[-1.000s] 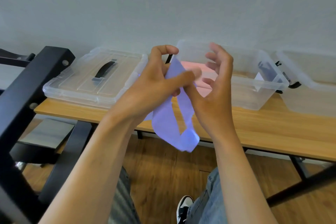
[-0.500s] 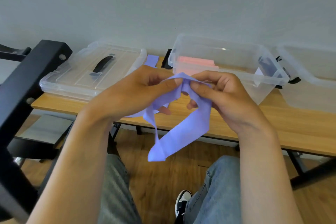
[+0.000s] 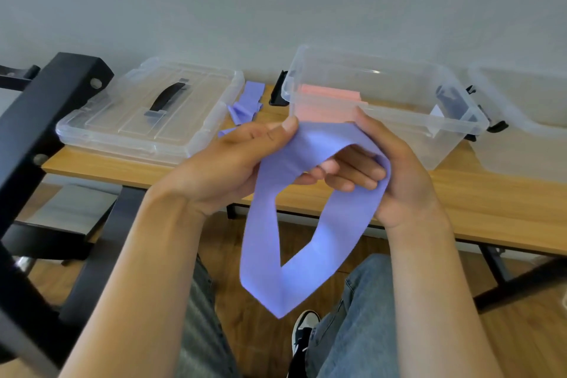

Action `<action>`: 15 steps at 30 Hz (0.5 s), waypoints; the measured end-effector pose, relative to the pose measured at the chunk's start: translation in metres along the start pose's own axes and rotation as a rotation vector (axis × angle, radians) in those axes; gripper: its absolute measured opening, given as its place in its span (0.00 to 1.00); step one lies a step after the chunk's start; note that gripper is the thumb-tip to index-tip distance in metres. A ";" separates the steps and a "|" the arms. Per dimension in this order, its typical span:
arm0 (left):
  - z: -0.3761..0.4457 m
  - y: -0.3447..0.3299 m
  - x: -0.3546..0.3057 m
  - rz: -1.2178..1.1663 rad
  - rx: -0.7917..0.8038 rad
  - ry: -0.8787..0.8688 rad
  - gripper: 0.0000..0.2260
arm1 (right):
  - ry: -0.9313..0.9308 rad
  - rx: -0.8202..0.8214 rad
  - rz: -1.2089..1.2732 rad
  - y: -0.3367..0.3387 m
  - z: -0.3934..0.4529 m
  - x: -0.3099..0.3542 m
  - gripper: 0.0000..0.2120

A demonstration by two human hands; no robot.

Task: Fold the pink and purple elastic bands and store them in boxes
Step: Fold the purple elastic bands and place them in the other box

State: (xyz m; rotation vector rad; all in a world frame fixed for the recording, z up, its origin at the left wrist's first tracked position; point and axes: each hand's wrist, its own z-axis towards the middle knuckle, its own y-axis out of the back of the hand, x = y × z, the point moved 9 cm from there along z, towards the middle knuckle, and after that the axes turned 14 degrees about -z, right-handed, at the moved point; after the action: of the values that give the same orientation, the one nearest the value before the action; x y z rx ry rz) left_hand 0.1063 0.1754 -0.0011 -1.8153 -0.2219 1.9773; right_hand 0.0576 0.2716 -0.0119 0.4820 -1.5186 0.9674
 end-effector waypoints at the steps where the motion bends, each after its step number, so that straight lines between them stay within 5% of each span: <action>1: 0.000 0.003 0.002 0.006 -0.027 -0.007 0.18 | 0.006 -0.032 -0.017 0.003 0.001 0.000 0.27; 6: -0.002 -0.008 0.000 -0.128 0.052 -0.035 0.13 | 0.142 -0.306 -0.515 0.025 0.003 0.010 0.09; 9: 0.002 -0.005 -0.007 -0.053 0.037 -0.101 0.15 | 0.210 -0.374 -0.626 0.022 -0.001 0.017 0.17; 15: 0.006 -0.004 -0.016 0.019 -0.088 -0.164 0.16 | 0.344 -0.643 -0.819 0.029 -0.019 0.035 0.07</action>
State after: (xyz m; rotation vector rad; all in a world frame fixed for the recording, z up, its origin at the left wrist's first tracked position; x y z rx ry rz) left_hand 0.1020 0.1730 0.0158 -1.7135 -0.3485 2.1631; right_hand 0.0399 0.3108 0.0118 0.3834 -1.0719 -0.0901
